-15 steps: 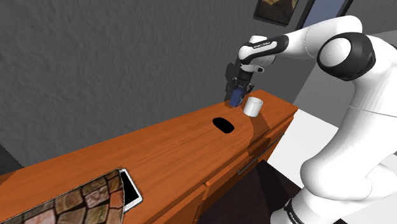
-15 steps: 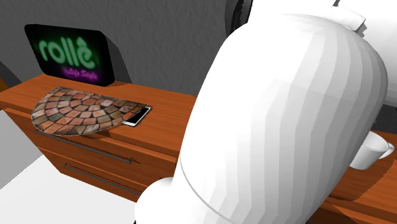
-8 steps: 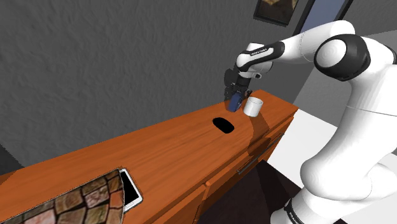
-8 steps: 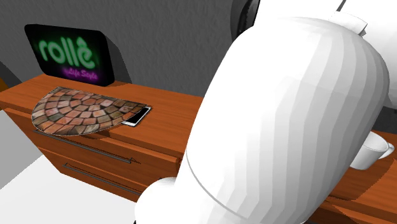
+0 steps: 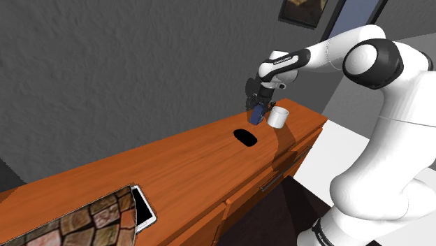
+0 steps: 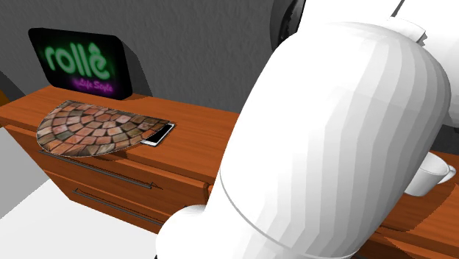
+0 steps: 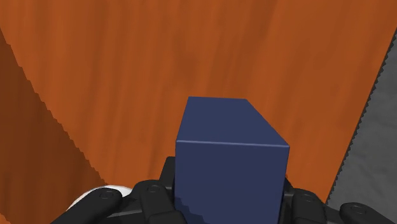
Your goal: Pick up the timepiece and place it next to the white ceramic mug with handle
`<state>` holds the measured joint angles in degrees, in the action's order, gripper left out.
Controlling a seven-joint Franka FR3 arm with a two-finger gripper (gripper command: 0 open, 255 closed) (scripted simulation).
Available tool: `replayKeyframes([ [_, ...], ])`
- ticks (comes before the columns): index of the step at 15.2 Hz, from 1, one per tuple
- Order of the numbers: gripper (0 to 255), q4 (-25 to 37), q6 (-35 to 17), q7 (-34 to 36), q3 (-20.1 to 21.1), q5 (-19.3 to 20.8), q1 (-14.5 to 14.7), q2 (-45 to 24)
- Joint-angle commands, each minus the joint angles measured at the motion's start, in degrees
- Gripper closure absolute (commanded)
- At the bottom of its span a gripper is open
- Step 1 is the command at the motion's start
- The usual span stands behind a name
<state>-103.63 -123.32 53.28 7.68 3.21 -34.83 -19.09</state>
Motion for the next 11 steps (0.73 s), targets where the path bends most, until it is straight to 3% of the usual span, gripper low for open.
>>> replayKeyframes([
  [1, 255, 0.0, 0.0, 0.0, 0.0, 0.0, 0.0, 0.0],
  [2, 255, 0.0, 0.0, 0.0, 0.0, 0.0, 0.0, 0.0],
  [3, 0, 0.0, 0.0, 0.0, 0.0, 0.0, 0.0, 0.0],
  [8, 0, 0.0, 0.0, 0.0, 0.0, 0.0, 0.0, 0.0],
  [11, 0, 2.7, 5.0, -0.3, 0.2, -0.4, -0.1, 2.3],
])
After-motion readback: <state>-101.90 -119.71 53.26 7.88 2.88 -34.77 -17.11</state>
